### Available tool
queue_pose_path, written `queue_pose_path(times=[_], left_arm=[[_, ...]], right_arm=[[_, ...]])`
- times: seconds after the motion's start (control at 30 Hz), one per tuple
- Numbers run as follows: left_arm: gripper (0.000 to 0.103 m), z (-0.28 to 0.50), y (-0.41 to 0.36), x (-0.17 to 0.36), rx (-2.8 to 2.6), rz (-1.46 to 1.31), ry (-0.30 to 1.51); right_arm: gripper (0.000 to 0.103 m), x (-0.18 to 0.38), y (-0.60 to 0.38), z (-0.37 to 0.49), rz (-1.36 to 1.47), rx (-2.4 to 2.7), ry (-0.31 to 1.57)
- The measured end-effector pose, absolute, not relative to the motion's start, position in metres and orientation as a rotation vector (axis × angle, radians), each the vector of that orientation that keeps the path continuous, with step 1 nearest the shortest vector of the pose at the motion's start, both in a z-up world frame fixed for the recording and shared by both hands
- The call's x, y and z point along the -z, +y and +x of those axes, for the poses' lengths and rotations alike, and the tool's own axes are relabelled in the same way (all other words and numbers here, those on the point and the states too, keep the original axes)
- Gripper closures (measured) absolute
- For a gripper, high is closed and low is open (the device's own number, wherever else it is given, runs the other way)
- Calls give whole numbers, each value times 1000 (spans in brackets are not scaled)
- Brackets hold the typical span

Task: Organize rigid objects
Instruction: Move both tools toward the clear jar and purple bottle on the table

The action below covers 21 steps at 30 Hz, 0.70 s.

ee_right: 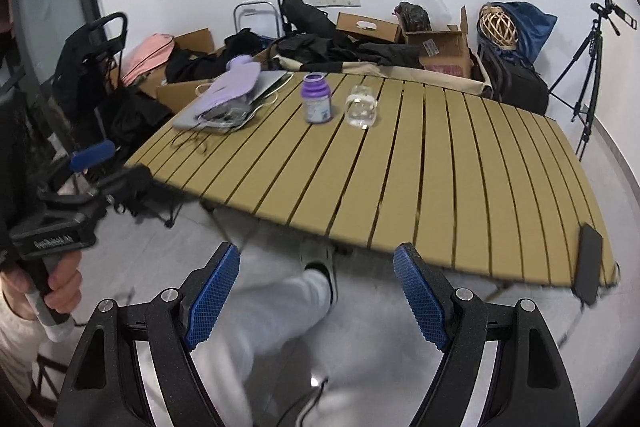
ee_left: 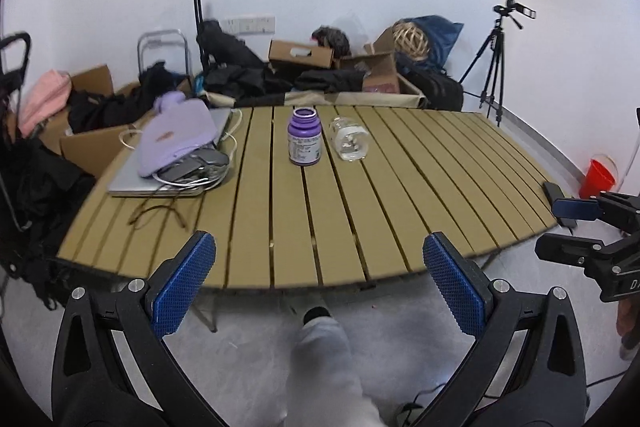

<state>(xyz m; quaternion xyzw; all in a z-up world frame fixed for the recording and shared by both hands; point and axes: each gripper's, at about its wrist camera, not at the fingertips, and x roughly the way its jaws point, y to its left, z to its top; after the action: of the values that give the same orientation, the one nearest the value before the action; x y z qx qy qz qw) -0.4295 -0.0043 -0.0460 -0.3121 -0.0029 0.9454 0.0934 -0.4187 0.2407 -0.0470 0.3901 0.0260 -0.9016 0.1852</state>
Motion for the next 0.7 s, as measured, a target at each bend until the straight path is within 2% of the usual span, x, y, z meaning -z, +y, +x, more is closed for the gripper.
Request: queue_pose_path(times=[0.4, 0.57, 0.7], left_arm=[[0, -604, 13, 96, -2728, -1052, -89], [0, -660, 5, 117, -2710, -1138, -191], [0, -683, -1, 127, -2726, -1166, -200]], right_arm=[[18, 97, 217, -629, 1173, 2511, 19], [18, 127, 201, -705, 1226, 2495, -2], [18, 148, 188, -758, 1240, 2488, -38]])
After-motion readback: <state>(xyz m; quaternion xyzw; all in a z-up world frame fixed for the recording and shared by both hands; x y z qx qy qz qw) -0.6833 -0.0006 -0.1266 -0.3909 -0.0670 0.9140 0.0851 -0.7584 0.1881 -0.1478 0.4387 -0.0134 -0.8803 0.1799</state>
